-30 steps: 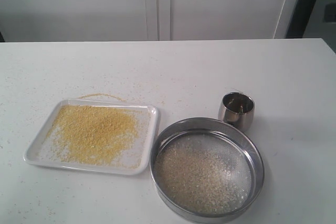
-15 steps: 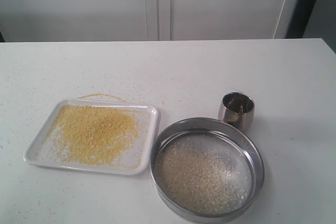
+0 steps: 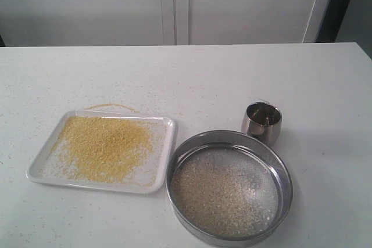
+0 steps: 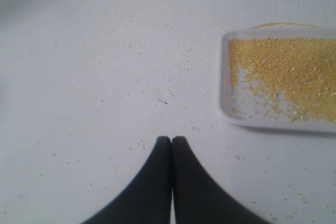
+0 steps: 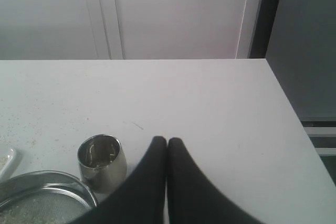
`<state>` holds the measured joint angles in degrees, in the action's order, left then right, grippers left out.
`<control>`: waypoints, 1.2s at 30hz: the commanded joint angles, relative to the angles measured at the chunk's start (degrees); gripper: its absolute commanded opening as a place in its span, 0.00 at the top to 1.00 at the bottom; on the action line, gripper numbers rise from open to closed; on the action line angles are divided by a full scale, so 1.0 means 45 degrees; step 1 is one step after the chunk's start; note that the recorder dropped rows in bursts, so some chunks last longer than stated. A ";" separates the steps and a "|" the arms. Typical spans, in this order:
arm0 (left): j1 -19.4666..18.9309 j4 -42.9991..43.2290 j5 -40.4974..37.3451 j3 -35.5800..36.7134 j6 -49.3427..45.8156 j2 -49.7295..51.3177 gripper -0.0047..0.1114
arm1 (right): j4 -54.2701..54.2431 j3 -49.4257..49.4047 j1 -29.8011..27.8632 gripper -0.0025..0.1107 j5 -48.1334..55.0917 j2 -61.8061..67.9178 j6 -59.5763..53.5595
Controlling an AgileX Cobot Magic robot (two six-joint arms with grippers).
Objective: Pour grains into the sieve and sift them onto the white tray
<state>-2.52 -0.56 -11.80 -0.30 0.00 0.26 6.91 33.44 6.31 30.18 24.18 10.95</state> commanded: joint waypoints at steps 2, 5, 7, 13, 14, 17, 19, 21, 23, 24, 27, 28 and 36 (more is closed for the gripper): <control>-0.0045 -0.0138 0.0053 0.0067 0.0000 -0.0059 0.96 | 0.0137 -0.0093 -0.0053 0.98 0.0117 -0.0727 -0.0142; -0.0045 -0.0138 0.0053 0.0067 0.0000 -0.0059 0.96 | 0.0113 -0.0093 -0.0053 0.98 0.0117 -0.0863 -0.0142; -0.0045 -0.0138 0.0053 0.0067 0.0000 -0.0059 0.96 | 0.0113 -0.0093 -0.0053 0.98 0.0148 -0.0891 -0.0142; -0.0045 -0.0138 0.0053 0.0067 0.0000 -0.0059 0.96 | 0.0113 -0.0093 -0.0053 0.98 0.0426 -0.0891 -0.0142; -0.0045 -0.0138 0.0053 0.0067 0.0000 -0.0059 0.96 | 0.0113 -0.0093 -0.0053 0.98 0.0426 -0.0891 -0.0142; -0.0045 -0.0138 0.0053 0.0067 0.0000 -0.0059 0.96 | 0.0113 -0.0093 -0.0053 0.98 0.0402 -0.0891 -0.0142; -0.0045 -0.0138 0.0053 0.0067 0.0000 -0.0059 0.96 | 0.0113 -0.0093 -0.0053 0.98 0.0402 -0.0941 -0.0181; -0.0045 -0.0138 0.0053 0.0067 0.0000 -0.0059 0.96 | -0.0137 -0.0201 -0.0053 0.98 0.0271 -0.1168 -0.0535; -0.0045 -0.0138 0.0053 0.0067 0.0000 -0.0059 0.96 | -0.0502 -0.0337 -0.0053 0.98 0.0093 -0.1504 -0.1089; -0.0045 -0.0138 0.0053 0.0067 0.0000 -0.0059 0.96 | -0.0699 -0.0466 -0.0053 0.98 -0.0012 -0.1694 -0.1446; -0.0045 -0.0138 0.0053 0.0067 0.0000 -0.0059 0.96 | -0.1162 -0.0832 -0.0053 0.98 -0.0304 -0.2210 -0.2296; -0.0045 -0.0138 0.0053 0.0067 0.0000 -0.0059 0.96 | -0.1269 -0.0986 -0.0053 0.98 -0.0376 -0.2393 -0.2434; -0.0045 -0.0138 0.0053 0.0067 0.0000 -0.0059 0.96 | -0.1661 -0.1960 -0.0053 0.98 -0.0531 -0.3751 -0.2434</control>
<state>-2.52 -0.56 -11.80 -0.30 0.00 0.26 0.00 26.08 6.31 28.58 9.11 0.67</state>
